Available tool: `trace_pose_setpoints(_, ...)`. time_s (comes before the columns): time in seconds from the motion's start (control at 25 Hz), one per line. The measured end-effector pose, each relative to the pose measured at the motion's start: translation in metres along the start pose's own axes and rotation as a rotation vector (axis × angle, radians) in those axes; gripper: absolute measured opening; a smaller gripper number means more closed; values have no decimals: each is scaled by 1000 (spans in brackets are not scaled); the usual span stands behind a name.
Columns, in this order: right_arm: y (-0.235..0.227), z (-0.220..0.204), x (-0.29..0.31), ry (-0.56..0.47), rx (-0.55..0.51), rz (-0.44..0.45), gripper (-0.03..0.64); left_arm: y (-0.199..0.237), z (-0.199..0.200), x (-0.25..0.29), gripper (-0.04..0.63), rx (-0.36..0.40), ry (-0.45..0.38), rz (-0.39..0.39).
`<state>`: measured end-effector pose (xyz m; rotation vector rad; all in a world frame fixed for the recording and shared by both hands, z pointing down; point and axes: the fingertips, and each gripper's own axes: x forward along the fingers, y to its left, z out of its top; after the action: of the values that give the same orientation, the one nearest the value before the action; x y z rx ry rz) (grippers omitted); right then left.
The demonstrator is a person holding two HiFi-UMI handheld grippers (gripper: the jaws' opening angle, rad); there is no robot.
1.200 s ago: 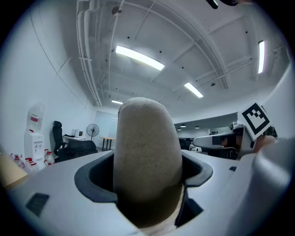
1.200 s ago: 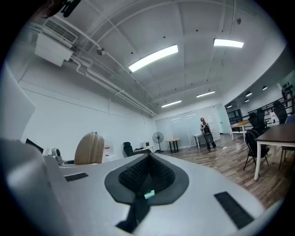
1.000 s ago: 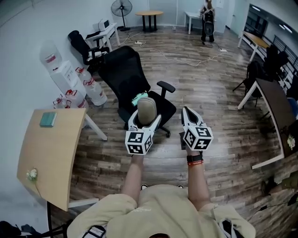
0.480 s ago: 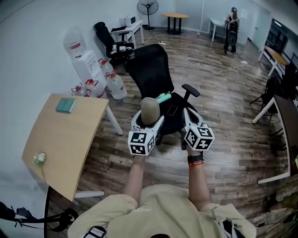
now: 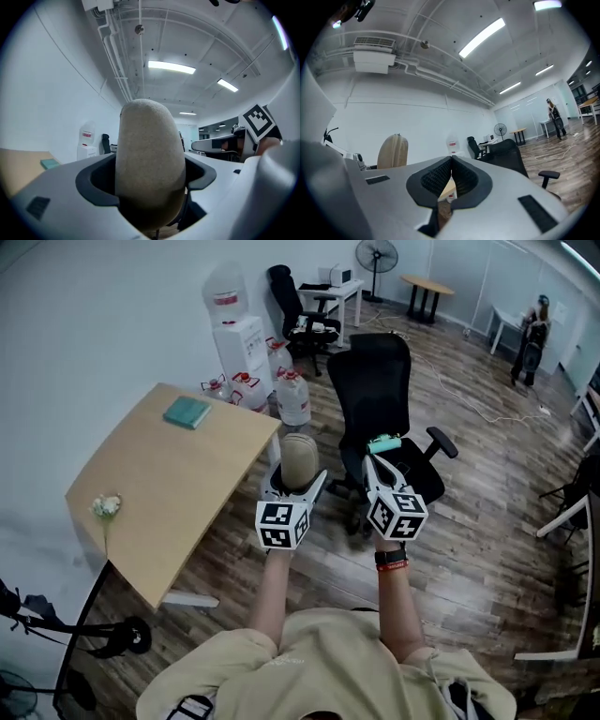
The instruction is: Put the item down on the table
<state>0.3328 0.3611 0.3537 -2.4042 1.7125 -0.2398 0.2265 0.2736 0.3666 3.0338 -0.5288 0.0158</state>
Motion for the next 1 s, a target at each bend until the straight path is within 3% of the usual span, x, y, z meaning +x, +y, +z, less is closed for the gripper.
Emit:
trace_pose_setpoints(0.64, 195, -55, 136, 135, -22, 396, 15, 193, -6, -111, 380, -50, -12, 400)
trace_pose_setpoints(1.0, 286, -92, 245, 207, 5, 595, 15, 305, -18, -130, 380, -67, 7, 598)
